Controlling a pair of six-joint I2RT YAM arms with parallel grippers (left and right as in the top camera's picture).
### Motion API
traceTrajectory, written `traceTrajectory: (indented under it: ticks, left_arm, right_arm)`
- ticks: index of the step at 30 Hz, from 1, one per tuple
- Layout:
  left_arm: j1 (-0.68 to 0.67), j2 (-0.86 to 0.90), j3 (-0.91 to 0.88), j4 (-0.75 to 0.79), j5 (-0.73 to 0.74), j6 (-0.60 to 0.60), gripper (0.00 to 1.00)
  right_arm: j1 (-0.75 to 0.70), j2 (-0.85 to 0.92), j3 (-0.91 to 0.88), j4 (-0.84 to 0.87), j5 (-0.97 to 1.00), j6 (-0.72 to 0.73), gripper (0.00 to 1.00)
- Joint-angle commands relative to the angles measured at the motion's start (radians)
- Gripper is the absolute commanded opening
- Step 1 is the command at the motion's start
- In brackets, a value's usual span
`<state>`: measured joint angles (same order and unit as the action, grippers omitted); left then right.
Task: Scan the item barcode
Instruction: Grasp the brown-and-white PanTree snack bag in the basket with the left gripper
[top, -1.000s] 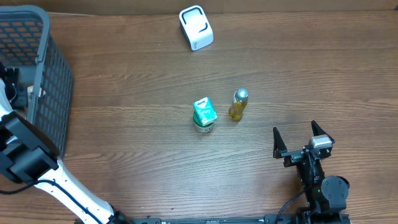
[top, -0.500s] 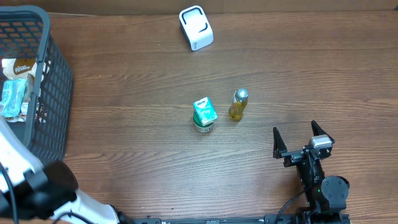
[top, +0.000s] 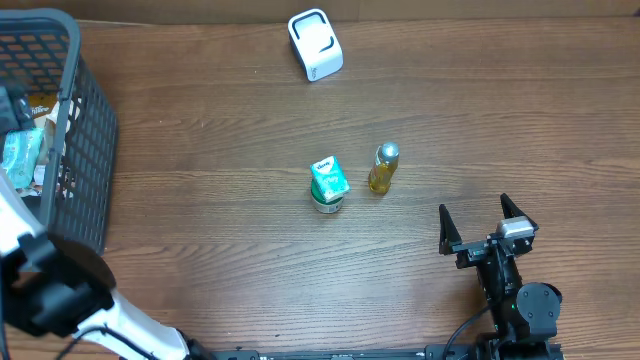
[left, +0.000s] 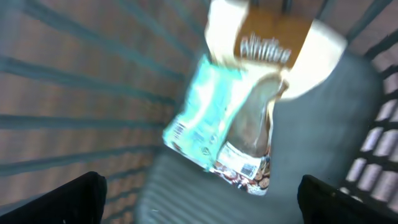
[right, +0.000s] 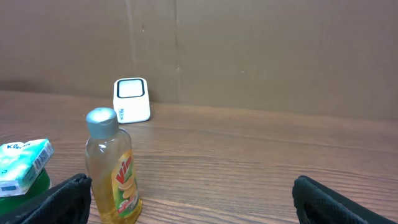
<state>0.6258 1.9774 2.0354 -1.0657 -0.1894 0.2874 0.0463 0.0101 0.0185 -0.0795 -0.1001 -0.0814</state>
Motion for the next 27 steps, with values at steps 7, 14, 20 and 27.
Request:
traceTrajectory:
  ticks: [7,14,20,27]
  left_arm:
    - [0.062,0.180,-0.009,0.039,0.173,0.121,1.00]
    - [0.053,0.307,-0.009,0.098,0.262,0.121,1.00]
    - [0.053,0.351,-0.009,0.117,0.180,0.120,0.99]
    - [0.052,0.359,-0.047,0.155,0.181,0.120,1.00]
  right_arm:
    - [-0.002,-0.007,-0.011,0.003,0.002,0.002,1.00]
    - [-0.002,-0.007,-0.011,0.003,0.002,0.002,1.00]
    - [-0.002,-0.007,-0.011,0.003,0.002,0.002,1.00]
    - [-0.002,-0.007,-0.011,0.003,0.002,0.002,1.00]
